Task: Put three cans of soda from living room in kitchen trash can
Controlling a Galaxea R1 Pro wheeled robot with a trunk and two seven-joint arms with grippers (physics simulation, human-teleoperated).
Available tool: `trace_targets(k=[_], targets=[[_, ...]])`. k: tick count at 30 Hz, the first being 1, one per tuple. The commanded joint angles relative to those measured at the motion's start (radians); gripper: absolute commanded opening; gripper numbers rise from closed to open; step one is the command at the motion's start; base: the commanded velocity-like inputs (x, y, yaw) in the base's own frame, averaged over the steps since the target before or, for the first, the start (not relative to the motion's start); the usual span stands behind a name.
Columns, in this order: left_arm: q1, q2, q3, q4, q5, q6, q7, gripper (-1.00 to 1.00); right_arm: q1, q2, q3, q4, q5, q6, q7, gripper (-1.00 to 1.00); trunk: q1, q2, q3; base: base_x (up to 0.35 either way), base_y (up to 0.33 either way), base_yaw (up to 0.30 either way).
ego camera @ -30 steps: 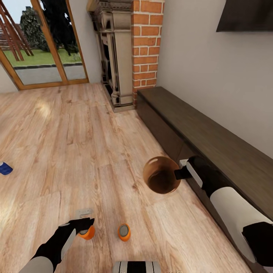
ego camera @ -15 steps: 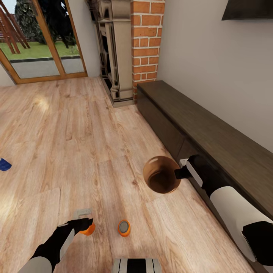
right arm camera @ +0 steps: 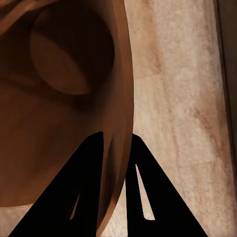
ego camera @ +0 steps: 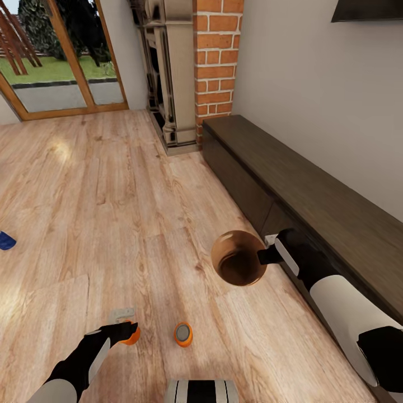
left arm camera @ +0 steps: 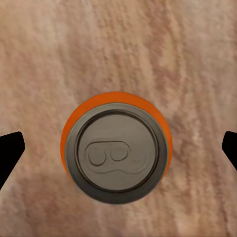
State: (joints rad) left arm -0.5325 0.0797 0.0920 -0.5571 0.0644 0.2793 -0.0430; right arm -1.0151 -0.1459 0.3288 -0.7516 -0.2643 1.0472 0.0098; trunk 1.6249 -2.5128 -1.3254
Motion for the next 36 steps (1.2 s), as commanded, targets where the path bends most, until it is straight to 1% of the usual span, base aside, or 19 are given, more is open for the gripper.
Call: trace_targets(k=[1,7,11,14,20,26,31,36], targets=[[0.0,-0.001,0.0,0.0,0.0,0.0,0.0,1.0,0.0,0.0,-0.001,0.0,-0.015,0.0,0.004,-1.0,0.0,0.0,0.0,0.0,0.0,0.0],[0.0,-0.003,0.0,0.0,0.0,0.0,0.0,1.0,0.001,0.0,-0.001,0.0,-0.014,0.0,0.003,-1.0,0.0,0.0,0.0,0.0,0.0,0.0],[0.0,-0.003,-0.001,0.001,-0.001,-0.001,0.0,1.0,0.001,0.0,0.0,0.0,-0.014,0.0,0.003,-1.0,0.002,-0.001,-0.015,0.0,0.0,0.0],[0.0,-0.003,-0.001,0.001,-0.001,-0.001,0.0,1.0,0.001,0.0,0.004,0.0,-0.013,0.0,0.003,-1.0,0.002,-0.001,-0.015,0.0,0.0,0.0],[0.0,-0.003,-0.002,0.0,0.0,-0.002,0.0,1.0,0.001,0.0,0.03,0.0,-0.013,0.0,0.004,-1.0,0.002,-0.001,-0.015,0.0,0.0,0.0],[0.0,-0.003,-0.002,0.0,0.0,-0.001,0.0,1.0,0.002,0.0,0.034,0.001,-0.014,0.0,0.003,-1.0,0.002,-0.001,-0.015,0.013,0.0,0.0],[0.0,-0.003,-0.002,-0.001,0.0,-0.001,-0.001,1.0,0.002,0.0,0.035,0.001,-0.014,0.0,0.003,-1.0,0.002,-0.001,-0.015,0.17,0.0,0.0],[0.0,-0.003,-0.002,-0.005,0.001,-0.001,-0.001,1.0,0.003,0.0,0.035,0.001,-0.014,0.0,0.003,-1.0,0.002,-0.001,-0.015,0.066,0.0,0.0]])
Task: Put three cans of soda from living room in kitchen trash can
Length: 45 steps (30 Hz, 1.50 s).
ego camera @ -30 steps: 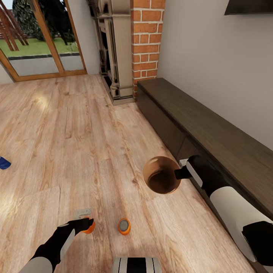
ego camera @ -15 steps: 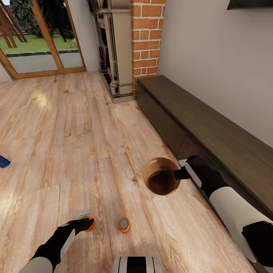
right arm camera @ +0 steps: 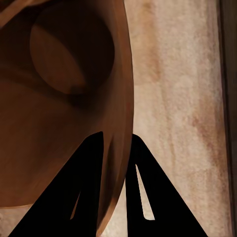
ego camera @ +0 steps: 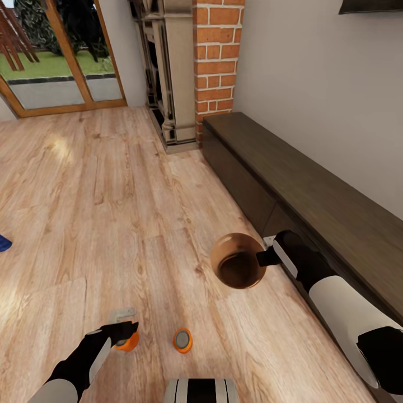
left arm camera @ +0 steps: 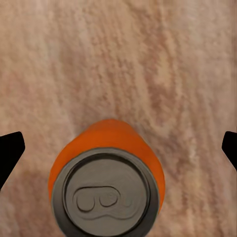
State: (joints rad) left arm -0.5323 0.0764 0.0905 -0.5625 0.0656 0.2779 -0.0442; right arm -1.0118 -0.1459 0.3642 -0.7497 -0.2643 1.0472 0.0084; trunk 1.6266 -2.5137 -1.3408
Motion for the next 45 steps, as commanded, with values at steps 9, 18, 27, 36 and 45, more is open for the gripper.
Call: trace_targets(k=[9,18,27,36,45], targets=[[0.0,0.0,0.0,0.001,0.0,0.001,-0.002,1.0,0.001,0.0,-0.001,0.0,-0.014,0.0,0.004,-1.0,0.003,-0.001,-0.023,0.008,0.0,0.0],[0.0,0.0,0.0,-0.001,0.0,0.001,-0.003,1.0,0.002,0.006,0.0,0.0,-0.013,0.0,0.004,-1.0,0.003,-0.001,-0.023,0.0,0.0,0.0],[0.0,0.0,0.0,0.001,0.0,0.0,-0.001,1.0,0.002,0.008,0.0,0.0,-0.013,0.0,0.004,-1.0,0.003,-0.001,-0.023,0.0,0.0,0.0],[0.0,0.0,0.0,0.005,-0.002,0.0,0.005,1.0,0.002,0.008,0.001,0.0,-0.013,0.0,0.004,-1.0,0.003,-0.001,-0.023,0.0,0.0,0.0],[0.0,-0.001,0.001,0.007,-0.003,-0.001,0.009,1.0,0.003,0.008,0.001,0.0,-0.013,0.0,0.004,-1.0,0.003,-0.001,-0.023,0.0,0.0,0.0]])
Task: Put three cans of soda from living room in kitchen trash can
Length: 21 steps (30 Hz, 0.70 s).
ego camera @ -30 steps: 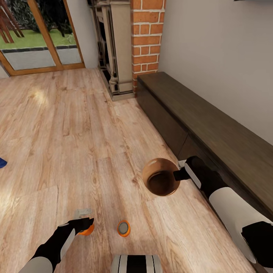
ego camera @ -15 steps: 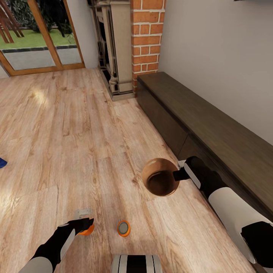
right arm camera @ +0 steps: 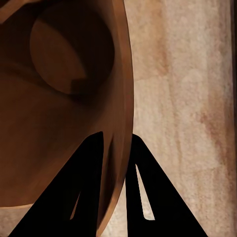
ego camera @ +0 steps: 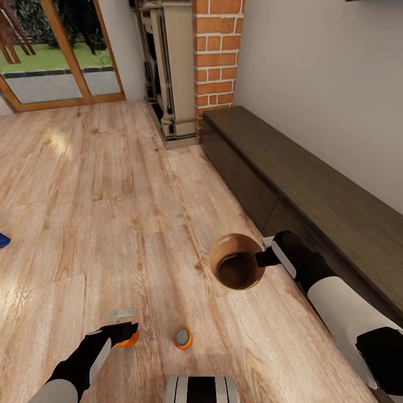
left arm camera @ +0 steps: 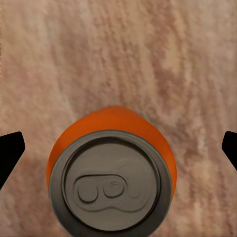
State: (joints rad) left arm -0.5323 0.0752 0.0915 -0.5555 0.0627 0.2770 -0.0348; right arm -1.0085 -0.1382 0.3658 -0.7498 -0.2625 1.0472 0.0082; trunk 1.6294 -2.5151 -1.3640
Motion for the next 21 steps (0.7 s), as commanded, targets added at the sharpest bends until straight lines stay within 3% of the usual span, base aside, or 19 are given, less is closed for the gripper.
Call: trace_targets(k=[1,21], targets=[[0.0,0.0,0.0,0.0,0.0,0.0,0.0,1.0,0.0,0.0,-0.001,0.0,-0.015,0.0,0.004,-1.0,0.0,0.0,0.0,0.0,0.0,0.0],[0.0,-0.001,0.0,0.04,-0.003,0.019,0.041,1.0,0.001,-0.001,-0.002,0.0,-0.015,0.0,0.004,-1.0,0.0,0.0,0.0,0.0,0.0,0.0]])
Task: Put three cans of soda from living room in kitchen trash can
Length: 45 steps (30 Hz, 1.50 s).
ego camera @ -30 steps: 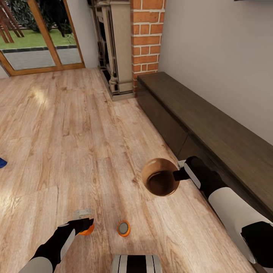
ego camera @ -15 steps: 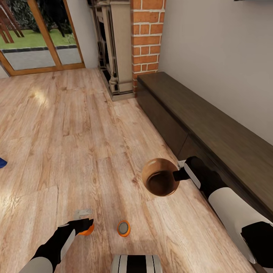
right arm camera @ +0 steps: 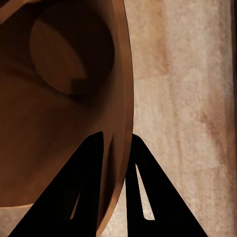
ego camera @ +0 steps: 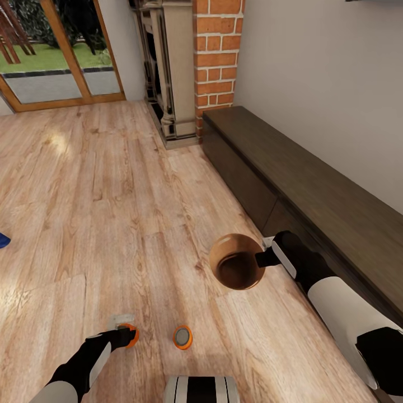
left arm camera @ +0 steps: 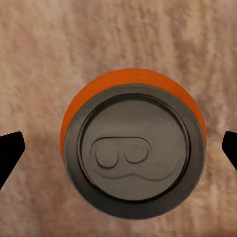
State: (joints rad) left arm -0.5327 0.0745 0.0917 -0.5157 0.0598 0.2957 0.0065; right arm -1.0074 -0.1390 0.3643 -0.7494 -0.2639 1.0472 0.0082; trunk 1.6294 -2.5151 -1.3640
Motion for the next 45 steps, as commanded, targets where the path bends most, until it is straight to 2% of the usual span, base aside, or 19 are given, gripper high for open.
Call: trace_targets(k=[1,17,26,45], targets=[[0.0,0.0,0.0,0.0,0.0,0.0,0.0,-1.0,0.0,0.0,-0.001,0.0,-0.014,0.0,0.004,-1.0,0.0,0.0,0.0,0.0,0.0,0.0],[0.0,-0.001,-0.002,-0.002,0.004,-0.002,0.001,-1.0,0.0,0.001,0.002,-0.001,-0.013,0.0,0.004,-1.0,0.0,0.0,0.0,0.0,0.0,0.0],[-0.001,-0.001,-0.004,-0.001,0.002,0.0,0.0,-1.0,0.0,0.001,0.02,-0.001,-0.014,0.0,0.003,-1.0,-0.004,0.002,0.035,0.0,0.0,0.0],[-0.001,0.0,-0.004,-0.012,0.004,0.005,-0.004,-1.0,0.002,0.001,0.019,0.008,-0.016,0.0,0.003,-1.0,-0.013,0.006,0.108,0.0,0.0,0.0]])
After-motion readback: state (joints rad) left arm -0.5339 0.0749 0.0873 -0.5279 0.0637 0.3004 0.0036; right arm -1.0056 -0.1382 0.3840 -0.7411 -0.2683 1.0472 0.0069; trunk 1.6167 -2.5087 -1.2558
